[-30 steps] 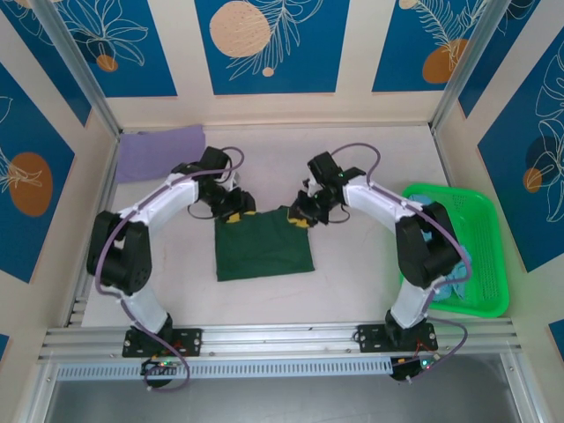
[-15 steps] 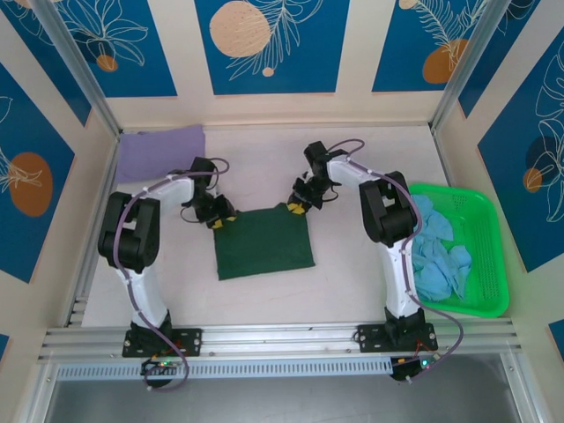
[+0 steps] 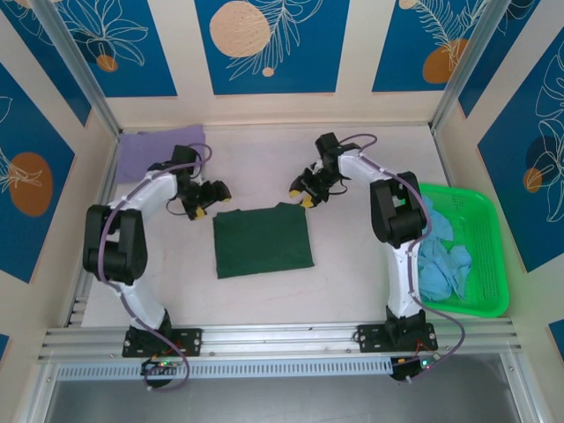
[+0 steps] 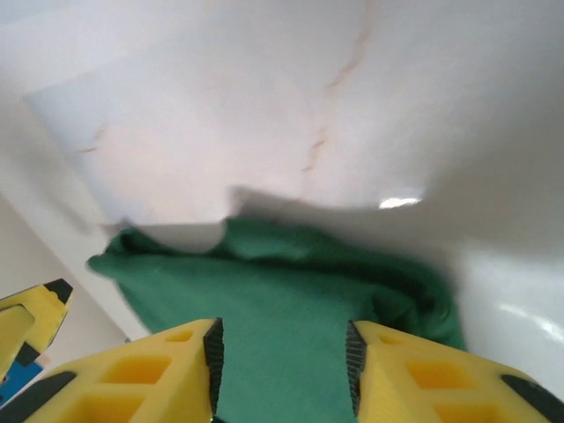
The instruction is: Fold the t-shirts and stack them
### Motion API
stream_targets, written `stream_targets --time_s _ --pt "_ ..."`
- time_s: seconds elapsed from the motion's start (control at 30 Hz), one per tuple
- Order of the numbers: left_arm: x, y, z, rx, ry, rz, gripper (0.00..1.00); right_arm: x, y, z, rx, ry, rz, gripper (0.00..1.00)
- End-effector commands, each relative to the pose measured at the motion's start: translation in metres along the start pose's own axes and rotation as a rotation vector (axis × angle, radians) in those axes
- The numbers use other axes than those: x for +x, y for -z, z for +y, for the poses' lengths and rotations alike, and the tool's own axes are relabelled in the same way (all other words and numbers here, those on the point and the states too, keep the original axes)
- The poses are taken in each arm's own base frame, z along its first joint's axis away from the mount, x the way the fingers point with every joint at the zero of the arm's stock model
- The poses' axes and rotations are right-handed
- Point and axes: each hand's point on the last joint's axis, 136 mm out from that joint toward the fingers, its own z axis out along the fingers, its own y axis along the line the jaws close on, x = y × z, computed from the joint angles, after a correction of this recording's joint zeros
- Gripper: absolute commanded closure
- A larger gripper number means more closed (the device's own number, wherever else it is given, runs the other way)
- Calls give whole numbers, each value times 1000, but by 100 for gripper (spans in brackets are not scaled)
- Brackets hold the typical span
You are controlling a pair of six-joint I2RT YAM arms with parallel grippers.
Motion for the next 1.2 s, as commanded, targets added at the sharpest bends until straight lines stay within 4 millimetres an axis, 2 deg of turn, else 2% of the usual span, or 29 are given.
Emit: stream_targets --time_s 0.0,0.1,0.23,0.37,0.53,0.6,0.7,0.93,1.07,1.17 --pt "10 25 0 2 -89 4 14 23 54 47 -106 116 -52 50" --pt "33 12 13 -4 -155 56 12 39 78 52 -136 175 -98 47" --pt "59 -12 38 -96 -217 113 14 62 94 47 -168 205 -105 46" --pt "73 -35 37 -68 -233 146 16 78 101 34 -185 191 -97 47" --pt "80 -62 33 -112 -278 200 30 90 98 15 -161 170 -83 48" --pt "79 -68 30 -138 -287 191 41 98 98 8 -147 167 -70 49" --pt "73 -77 25 -168 -295 171 55 106 104 1 -142 156 -83 49" --pt "37 -92 -8 -244 -335 103 76 131 118 -13 -136 130 -80 50" --pt "10 -103 -16 -303 -336 60 92 146 129 -19 -128 128 -90 50" --pt "-17 -102 -21 -365 -368 6 100 154 139 -25 -118 114 -99 50"
